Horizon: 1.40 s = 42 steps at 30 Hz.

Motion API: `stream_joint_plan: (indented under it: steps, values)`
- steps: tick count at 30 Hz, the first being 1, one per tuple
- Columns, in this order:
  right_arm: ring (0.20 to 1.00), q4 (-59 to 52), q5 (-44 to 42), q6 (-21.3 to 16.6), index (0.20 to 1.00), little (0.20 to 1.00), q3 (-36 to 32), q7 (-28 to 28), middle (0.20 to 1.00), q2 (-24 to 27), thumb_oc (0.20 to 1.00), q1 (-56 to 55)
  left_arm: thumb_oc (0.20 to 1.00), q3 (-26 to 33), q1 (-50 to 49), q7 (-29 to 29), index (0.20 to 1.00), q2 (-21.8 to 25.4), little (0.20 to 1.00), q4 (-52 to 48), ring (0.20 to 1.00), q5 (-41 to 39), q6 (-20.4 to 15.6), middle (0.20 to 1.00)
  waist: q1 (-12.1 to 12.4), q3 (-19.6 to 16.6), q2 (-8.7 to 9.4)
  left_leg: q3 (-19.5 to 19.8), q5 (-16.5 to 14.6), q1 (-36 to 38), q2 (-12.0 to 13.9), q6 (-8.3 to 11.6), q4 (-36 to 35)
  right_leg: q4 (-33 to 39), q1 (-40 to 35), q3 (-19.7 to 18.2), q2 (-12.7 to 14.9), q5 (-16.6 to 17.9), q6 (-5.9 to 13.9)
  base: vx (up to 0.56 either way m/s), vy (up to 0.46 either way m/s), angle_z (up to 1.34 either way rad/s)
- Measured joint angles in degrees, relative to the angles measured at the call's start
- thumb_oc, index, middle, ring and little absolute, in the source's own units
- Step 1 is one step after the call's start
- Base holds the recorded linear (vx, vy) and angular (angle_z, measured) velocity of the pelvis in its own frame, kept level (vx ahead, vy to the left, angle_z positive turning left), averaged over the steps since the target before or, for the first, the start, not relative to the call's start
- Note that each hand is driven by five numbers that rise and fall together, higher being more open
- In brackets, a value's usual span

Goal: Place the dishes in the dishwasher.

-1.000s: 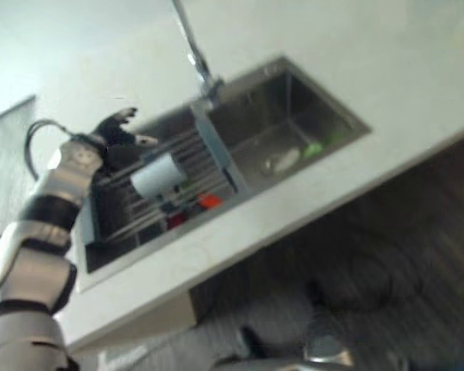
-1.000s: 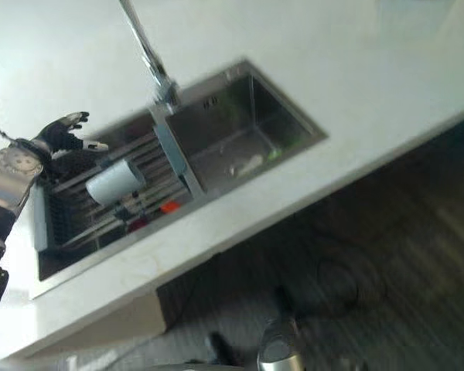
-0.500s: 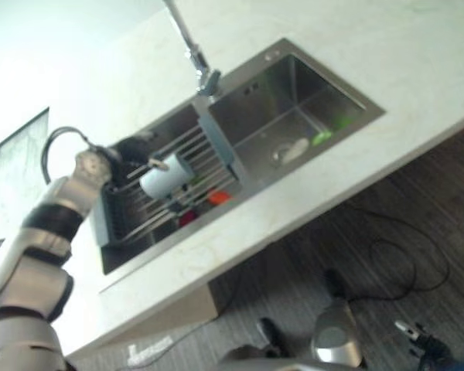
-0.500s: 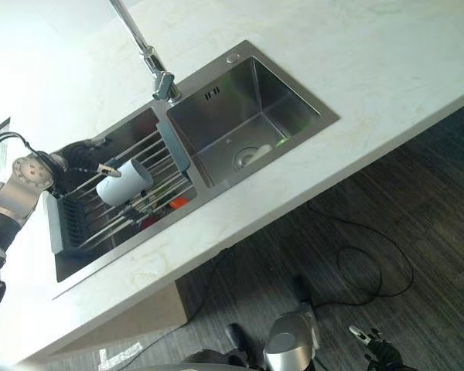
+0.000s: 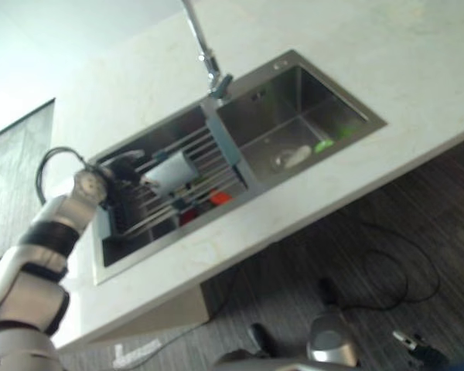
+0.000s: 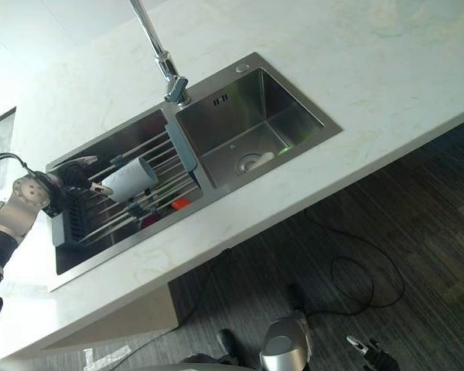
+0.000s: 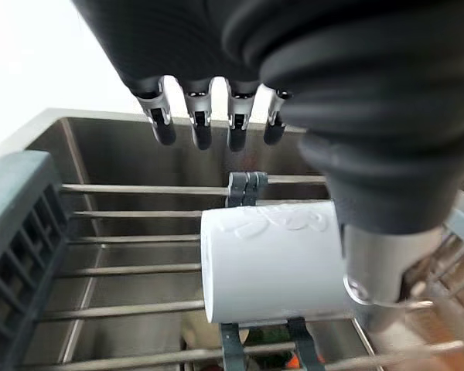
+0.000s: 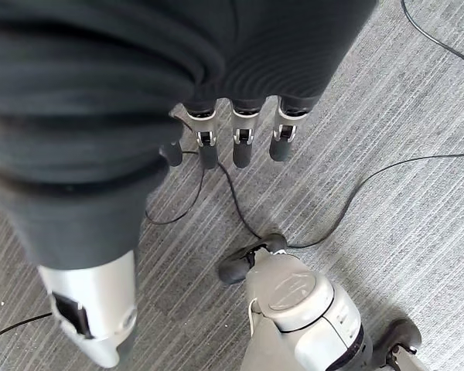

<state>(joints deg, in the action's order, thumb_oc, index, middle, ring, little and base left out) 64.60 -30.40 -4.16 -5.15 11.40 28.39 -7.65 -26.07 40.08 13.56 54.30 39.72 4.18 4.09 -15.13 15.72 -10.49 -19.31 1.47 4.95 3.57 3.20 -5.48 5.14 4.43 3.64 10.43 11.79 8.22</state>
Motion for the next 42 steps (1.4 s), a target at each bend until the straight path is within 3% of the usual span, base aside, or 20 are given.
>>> stream_joint_plan:
  steps: [5,7,13,30,36,37,38,42]
  values:
    - [1.000,-1.0,0.0,-0.1,1.000,1.000,0.0,-0.2,1.000,-0.1,1.000,-0.4,1.000,0.8,0.1,-3.6,1.000,-1.3,1.000,0.7,1.000,1.6,-0.2,1.000,-0.2,0.8,0.82,0.0,0.0,-0.9,0.0,0.00,0.0,0.0,0.9,0.0,0.1,-0.1,0.06,0.01,0.006,0.00]
    - [1.000,-3.1,0.0,-0.1,1.000,1.000,0.1,-0.4,1.000,-1.3,1.000,0.2,1.000,0.8,1.8,-4.8,1.000,-2.5,1.000,0.5,1.000,2.3,0.2,1.000,-0.5,3.7,1.55,0.0,0.0,-2.3,0.0,0.01,0.0,0.0,2.3,0.0,0.1,0.0,0.13,0.00,0.000,0.00]
    - [1.000,-4.4,-1.3,-0.2,1.000,1.000,0.2,0.0,1.000,-1.2,1.000,0.3,1.000,0.8,5.9,-6.6,1.000,-2.2,1.000,0.8,1.000,5.1,0.9,1.000,-1.0,7.6,1.50,0.1,0.5,-3.0,0.0,-0.20,0.4,0.0,3.0,0.0,0.0,0.8,-0.13,-0.03,-0.016,0.00]
    - [1.000,-6.7,-3.5,-0.2,1.000,1.000,0.8,-0.1,1.000,-1.1,1.000,2.5,1.000,-1.1,10.8,-2.7,1.000,-2.2,1.000,0.7,1.000,6.2,0.2,1.000,-1.4,10.1,1.32,0.0,0.8,-4.4,-0.1,-0.12,0.4,0.0,4.4,-0.1,0.1,0.8,-0.08,-0.02,-0.007,0.00]
    - [1.000,-6.8,-4.6,-0.1,1.000,1.000,1.4,-0.5,1.000,-0.7,1.000,2.9,1.000,-3.4,13.3,0.1,1.000,-1.1,1.000,0.7,1.000,10.9,-0.2,1.000,-1.5,10.6,0.16,0.0,0.8,-5.1,-0.3,-0.17,0.4,0.0,5.1,-0.1,0.2,0.9,-0.16,-0.01,0.001,0.00]
    - [1.000,-7.0,-4.6,-0.1,1.000,1.000,1.4,-0.5,1.000,-0.7,1.000,2.9,0.332,-3.4,13.5,0.8,0.332,-1.1,0.332,0.8,0.332,11.4,-0.1,0.332,-1.5,10.6,0.16,0.0,0.8,-5.1,-0.3,-0.17,0.4,0.0,5.1,-0.1,0.1,0.9,-0.16,0.00,0.000,0.00]
    - [1.000,-7.0,-4.6,-0.1,1.000,1.000,1.4,-0.5,1.000,-0.7,1.000,2.9,0.200,-3.4,13.8,1.4,0.200,-1.1,0.200,0.8,0.200,12.2,-0.3,0.200,-1.5,10.6,0.16,0.0,0.8,-5.1,-0.3,-0.17,0.4,0.0,5.1,-0.1,0.2,0.9,-0.16,0.00,0.000,0.00]
    - [1.000,-7.9,-4.7,-0.1,1.000,1.000,2.1,-0.6,1.000,-0.6,1.000,2.9,0.200,-3.4,14.7,2.7,0.200,-0.9,0.200,1.4,0.200,13.4,-0.8,0.200,-1.6,10.6,0.16,0.0,0.8,-5.1,-0.4,-0.17,0.4,0.0,5.1,-0.1,0.2,0.9,-0.16,0.00,0.000,0.00]
